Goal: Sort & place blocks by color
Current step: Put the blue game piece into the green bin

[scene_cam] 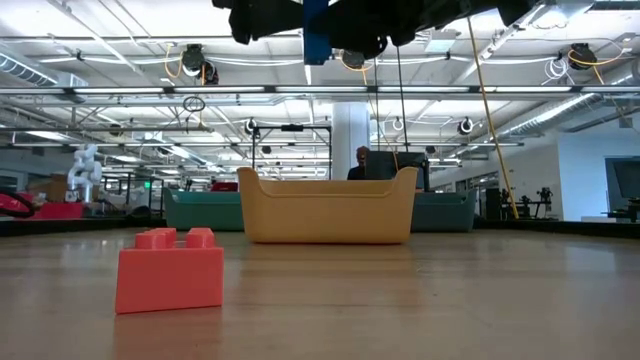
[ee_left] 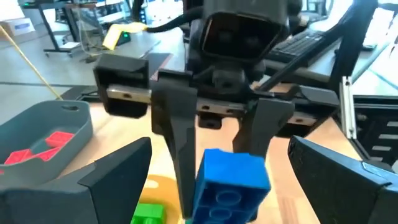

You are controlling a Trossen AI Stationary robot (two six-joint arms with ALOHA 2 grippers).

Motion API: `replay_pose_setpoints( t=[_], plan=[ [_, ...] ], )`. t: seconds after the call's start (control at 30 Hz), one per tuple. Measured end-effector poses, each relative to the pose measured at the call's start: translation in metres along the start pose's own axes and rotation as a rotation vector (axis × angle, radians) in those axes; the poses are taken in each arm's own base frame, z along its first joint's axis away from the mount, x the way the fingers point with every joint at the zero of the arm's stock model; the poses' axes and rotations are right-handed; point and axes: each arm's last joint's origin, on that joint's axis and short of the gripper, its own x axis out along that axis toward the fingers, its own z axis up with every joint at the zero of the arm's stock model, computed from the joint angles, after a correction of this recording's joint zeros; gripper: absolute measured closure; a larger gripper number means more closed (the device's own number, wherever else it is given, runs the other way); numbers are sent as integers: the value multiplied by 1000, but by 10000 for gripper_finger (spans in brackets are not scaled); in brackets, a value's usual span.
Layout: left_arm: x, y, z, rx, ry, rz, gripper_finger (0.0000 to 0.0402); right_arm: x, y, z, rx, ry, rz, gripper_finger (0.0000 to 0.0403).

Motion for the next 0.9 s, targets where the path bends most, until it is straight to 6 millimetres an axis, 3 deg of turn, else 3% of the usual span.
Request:
replay_pose_setpoints(
  t=[0.6,0.9],
  plan=[
    [-1,0,0,-30,-7,37,26,0,0,1,3,-14,-7,272],
    [-3,-7,0,-20,-6,14,116,0,-1,3,4,-30,-11,272]
  ],
)
